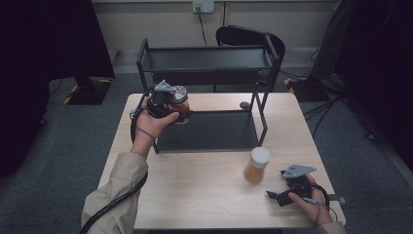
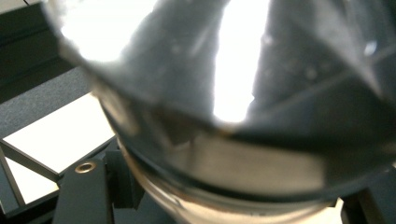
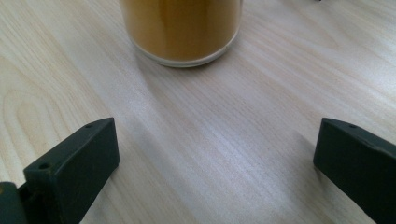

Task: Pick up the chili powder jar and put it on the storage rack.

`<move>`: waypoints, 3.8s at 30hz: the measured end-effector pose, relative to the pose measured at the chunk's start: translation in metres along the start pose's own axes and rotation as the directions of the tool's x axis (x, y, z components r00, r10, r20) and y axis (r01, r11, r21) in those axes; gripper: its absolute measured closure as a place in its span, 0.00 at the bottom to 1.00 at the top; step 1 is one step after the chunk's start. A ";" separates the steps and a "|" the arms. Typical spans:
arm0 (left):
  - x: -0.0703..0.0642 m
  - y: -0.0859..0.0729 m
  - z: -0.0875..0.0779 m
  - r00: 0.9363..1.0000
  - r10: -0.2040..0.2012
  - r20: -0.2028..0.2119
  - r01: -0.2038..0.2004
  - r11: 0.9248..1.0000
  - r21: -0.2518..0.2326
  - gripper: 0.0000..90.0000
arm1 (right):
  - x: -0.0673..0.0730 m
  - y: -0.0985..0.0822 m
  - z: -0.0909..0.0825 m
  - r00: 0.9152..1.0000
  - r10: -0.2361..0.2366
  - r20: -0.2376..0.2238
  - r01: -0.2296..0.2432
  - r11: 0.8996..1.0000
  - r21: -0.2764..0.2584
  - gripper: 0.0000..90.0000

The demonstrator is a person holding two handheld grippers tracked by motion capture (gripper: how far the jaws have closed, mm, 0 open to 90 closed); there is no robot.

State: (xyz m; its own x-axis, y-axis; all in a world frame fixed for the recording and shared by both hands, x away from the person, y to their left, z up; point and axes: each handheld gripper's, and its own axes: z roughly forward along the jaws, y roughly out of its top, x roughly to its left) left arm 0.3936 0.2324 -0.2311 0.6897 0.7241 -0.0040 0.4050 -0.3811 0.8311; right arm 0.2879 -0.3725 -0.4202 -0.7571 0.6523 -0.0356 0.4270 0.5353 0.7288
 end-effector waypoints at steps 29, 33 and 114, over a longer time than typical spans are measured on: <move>0.001 0.045 -0.035 1.000 0.006 -0.018 -0.006 1.000 -0.020 0.34 | 0.000 0.000 0.000 1.000 0.000 0.000 0.000 1.000 0.000 0.00; -0.002 0.052 -0.039 1.000 0.007 -0.022 -0.008 1.000 -0.021 0.34 | 0.000 0.000 0.000 1.000 0.000 0.000 0.000 1.000 0.000 0.00; 0.034 0.159 -0.010 0.980 -0.079 -0.182 0.089 0.995 0.044 0.34 | 0.000 0.000 0.000 1.000 0.000 0.000 0.000 1.000 0.000 0.00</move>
State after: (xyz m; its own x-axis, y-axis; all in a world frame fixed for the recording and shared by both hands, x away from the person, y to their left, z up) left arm 0.4753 0.2025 -0.0934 0.5342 0.8448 0.0316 0.4905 -0.3402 0.8023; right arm 0.2880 -0.3725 -0.4201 -0.7572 0.6522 -0.0354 0.4271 0.5355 0.7286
